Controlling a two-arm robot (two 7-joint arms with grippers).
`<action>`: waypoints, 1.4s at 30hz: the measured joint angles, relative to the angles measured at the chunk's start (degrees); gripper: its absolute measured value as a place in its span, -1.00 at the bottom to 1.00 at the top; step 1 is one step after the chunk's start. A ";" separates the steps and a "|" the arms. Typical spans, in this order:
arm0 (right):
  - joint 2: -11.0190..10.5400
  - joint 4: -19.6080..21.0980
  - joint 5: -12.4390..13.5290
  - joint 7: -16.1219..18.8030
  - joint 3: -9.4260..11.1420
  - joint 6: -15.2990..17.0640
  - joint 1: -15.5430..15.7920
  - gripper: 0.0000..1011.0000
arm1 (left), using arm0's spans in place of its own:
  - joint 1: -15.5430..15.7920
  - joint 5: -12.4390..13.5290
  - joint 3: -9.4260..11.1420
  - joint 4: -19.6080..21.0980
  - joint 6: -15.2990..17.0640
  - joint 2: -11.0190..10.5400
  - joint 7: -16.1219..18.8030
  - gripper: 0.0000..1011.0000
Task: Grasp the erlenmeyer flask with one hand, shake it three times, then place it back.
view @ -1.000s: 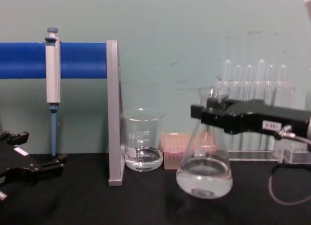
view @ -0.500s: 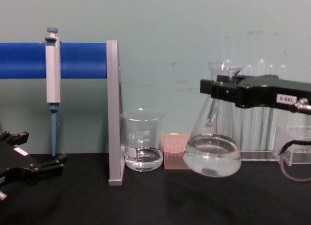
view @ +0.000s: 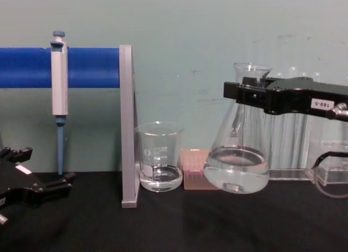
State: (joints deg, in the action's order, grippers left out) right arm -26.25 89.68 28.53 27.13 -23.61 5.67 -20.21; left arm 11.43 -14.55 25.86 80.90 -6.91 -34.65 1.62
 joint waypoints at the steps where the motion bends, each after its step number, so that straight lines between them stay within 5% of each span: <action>1: -0.03 -0.03 0.03 -0.04 -0.07 0.00 -0.02 -0.11 | 0.00 0.00 0.00 0.00 0.00 0.00 0.00 0.98; 19: -0.36 -0.32 0.36 0.48 -1.10 -0.08 -0.11 -0.11 | 0.00 0.00 0.00 0.00 0.00 0.00 0.00 0.98; 32: -1.74 -0.46 0.91 6.07 -4.18 -2.07 -0.96 -0.11 | 0.00 0.00 0.00 0.00 0.00 0.00 0.00 0.98; 42: -3.27 -1.34 2.81 13.53 -7.49 -4.82 -2.50 -0.11 | 0.00 0.00 0.00 0.00 0.00 0.00 0.00 0.98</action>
State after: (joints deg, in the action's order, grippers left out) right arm -29.52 88.35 31.34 40.66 -31.09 0.86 -22.71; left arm 11.43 -14.55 25.86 80.90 -6.91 -34.65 1.62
